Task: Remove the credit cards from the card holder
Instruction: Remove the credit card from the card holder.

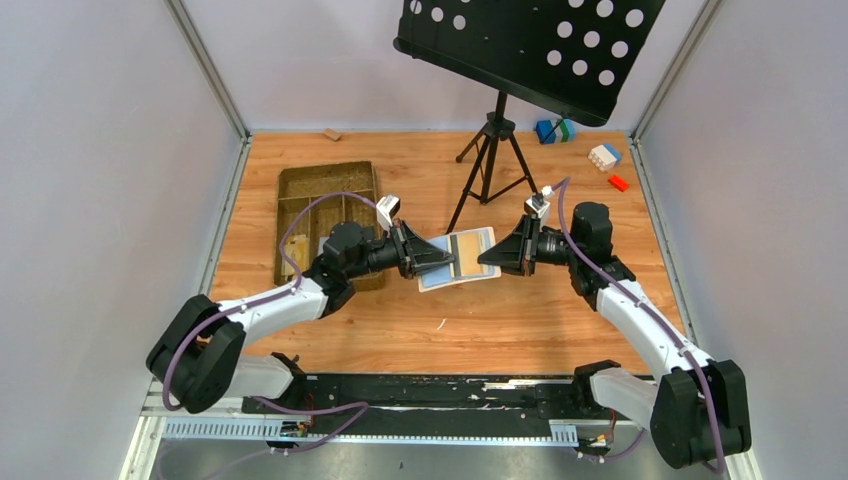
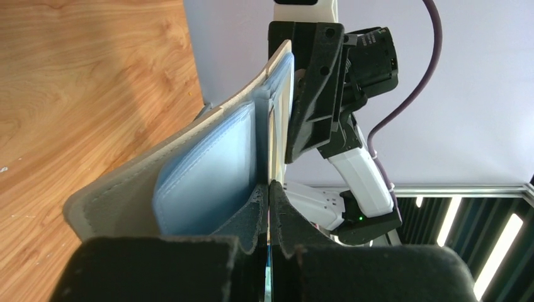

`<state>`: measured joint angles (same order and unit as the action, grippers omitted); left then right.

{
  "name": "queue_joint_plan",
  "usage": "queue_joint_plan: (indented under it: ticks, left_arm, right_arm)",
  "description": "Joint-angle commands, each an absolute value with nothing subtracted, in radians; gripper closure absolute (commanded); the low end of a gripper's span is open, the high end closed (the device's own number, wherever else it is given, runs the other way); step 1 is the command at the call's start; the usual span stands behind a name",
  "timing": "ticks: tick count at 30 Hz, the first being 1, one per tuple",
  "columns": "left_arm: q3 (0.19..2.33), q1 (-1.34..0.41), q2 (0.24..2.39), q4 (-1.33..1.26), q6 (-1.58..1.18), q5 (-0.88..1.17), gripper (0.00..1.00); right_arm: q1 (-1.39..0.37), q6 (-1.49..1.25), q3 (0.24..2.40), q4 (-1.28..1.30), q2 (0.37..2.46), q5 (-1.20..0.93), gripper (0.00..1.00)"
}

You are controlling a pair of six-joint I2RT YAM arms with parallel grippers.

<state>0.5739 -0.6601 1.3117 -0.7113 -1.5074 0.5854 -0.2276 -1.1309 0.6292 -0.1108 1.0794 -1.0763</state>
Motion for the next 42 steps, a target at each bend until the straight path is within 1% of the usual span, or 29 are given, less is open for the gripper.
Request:
queue_joint_plan:
  ticks: [1,4,6,19,26,32,37,40,42]
  left_arm:
    - [0.569,-0.642,1.252,-0.685,-1.461,0.602,1.0]
    - [0.565,-0.637,1.237,-0.659,-1.45,0.605,1.0]
    - [0.559,-0.634,1.232,-0.661,-1.453,0.607,1.0]
    - [0.538,-0.607,1.202,-0.665,-1.457,0.628,1.0]
    - [0.521,-0.569,1.147,-0.587,-1.423,0.641,1.0]
    - [0.543,-0.572,1.195,-0.665,-1.456,0.665,1.0]
    - [0.576,-0.59,1.232,-0.674,-1.455,0.67,1.0]
    - [0.581,-0.604,1.252,-0.716,-1.471,0.663,0.92]
    - [0.579,-0.608,1.262,-0.753,-1.492,0.657,0.84]
  right_arm:
    - [-0.219,-1.113,0.672,-0.114,1.084,-1.091,0.9]
    - [-0.215,-1.106,0.669,-0.101,1.075,-1.086,0.98]
    - [-0.211,-1.107,0.667,-0.097,1.074,-1.085,1.0]
    - [-0.205,-1.091,0.683,-0.069,1.081,-1.084,1.0]
    - [-0.199,-1.071,0.69,-0.049,1.089,-1.08,1.0]
    - [-0.212,-1.101,0.689,-0.097,1.094,-1.09,1.0]
    - [-0.218,-1.117,0.684,-0.122,1.091,-1.095,1.0]
    - [-0.221,-1.123,0.686,-0.13,1.09,-1.098,1.0]
    - [-0.222,-1.124,0.686,-0.132,1.087,-1.099,1.0]
